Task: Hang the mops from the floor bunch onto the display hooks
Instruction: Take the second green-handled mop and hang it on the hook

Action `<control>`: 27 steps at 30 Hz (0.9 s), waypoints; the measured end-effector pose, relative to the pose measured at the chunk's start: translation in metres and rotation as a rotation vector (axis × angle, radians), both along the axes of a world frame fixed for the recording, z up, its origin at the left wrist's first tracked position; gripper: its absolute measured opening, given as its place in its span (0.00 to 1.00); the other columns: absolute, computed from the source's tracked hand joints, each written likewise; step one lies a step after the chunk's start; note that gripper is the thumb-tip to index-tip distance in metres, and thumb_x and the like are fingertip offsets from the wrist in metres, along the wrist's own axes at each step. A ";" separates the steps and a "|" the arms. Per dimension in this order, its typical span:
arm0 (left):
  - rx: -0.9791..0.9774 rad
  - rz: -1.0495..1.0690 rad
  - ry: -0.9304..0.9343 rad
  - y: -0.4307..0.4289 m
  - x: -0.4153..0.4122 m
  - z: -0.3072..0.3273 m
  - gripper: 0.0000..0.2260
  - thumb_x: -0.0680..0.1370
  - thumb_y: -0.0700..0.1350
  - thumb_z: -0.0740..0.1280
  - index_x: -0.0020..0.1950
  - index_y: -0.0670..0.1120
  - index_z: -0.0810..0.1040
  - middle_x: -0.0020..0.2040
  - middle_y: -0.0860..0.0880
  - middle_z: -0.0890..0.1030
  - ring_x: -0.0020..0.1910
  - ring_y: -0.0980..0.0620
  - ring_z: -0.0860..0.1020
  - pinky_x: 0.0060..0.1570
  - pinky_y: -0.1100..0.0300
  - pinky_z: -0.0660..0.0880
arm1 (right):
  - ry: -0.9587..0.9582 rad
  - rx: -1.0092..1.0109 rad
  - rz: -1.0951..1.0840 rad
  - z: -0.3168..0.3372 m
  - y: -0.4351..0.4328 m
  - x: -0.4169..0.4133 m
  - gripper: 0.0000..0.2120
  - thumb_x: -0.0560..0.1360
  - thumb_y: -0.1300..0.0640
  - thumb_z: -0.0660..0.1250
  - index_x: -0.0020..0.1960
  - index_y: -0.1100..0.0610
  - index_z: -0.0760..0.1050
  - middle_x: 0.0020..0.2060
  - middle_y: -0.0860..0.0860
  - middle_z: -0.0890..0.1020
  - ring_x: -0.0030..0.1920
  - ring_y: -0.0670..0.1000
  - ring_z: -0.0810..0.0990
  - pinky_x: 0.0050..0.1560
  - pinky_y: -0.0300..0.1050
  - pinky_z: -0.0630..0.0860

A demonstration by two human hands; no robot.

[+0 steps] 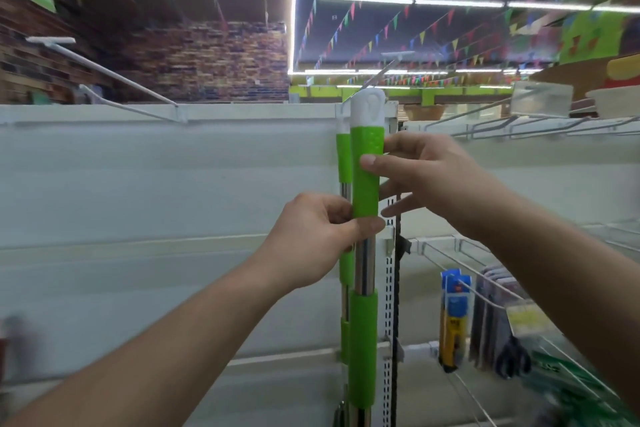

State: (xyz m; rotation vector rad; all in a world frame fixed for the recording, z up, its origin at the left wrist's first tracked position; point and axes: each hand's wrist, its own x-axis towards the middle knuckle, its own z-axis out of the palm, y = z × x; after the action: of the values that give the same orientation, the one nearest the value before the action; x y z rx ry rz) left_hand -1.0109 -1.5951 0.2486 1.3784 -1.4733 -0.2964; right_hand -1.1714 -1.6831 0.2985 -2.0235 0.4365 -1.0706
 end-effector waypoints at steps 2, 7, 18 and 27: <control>-0.006 0.022 0.003 -0.005 -0.012 0.000 0.09 0.75 0.51 0.76 0.41 0.46 0.86 0.38 0.43 0.86 0.36 0.52 0.79 0.42 0.56 0.75 | 0.002 -0.004 0.015 0.002 -0.008 -0.009 0.12 0.78 0.54 0.73 0.59 0.58 0.82 0.48 0.56 0.89 0.43 0.58 0.89 0.48 0.61 0.86; 0.008 0.068 -0.002 -0.012 -0.035 0.004 0.08 0.75 0.50 0.76 0.42 0.45 0.86 0.35 0.46 0.84 0.34 0.55 0.79 0.37 0.65 0.76 | -0.011 -0.026 0.048 0.004 -0.024 -0.024 0.12 0.77 0.54 0.73 0.59 0.57 0.82 0.47 0.55 0.89 0.42 0.57 0.89 0.46 0.60 0.86; -0.008 0.102 0.020 -0.030 -0.043 0.007 0.05 0.77 0.47 0.74 0.40 0.51 0.84 0.35 0.55 0.84 0.32 0.62 0.79 0.32 0.72 0.74 | 0.007 -0.054 0.059 0.010 -0.042 -0.022 0.11 0.78 0.53 0.73 0.58 0.56 0.82 0.48 0.55 0.89 0.43 0.57 0.90 0.46 0.62 0.86; 0.012 0.121 0.037 -0.056 -0.017 -0.001 0.08 0.79 0.48 0.72 0.49 0.44 0.86 0.43 0.48 0.87 0.35 0.61 0.81 0.35 0.71 0.75 | 0.050 -0.046 -0.020 0.008 -0.059 0.005 0.12 0.78 0.52 0.73 0.58 0.56 0.81 0.48 0.54 0.88 0.41 0.54 0.90 0.44 0.57 0.87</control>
State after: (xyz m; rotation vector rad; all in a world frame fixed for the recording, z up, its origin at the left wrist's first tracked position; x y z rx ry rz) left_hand -1.0280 -1.6511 0.2474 1.4576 -1.3543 -0.2526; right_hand -1.1663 -1.7417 0.3063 -2.0939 0.4629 -1.0529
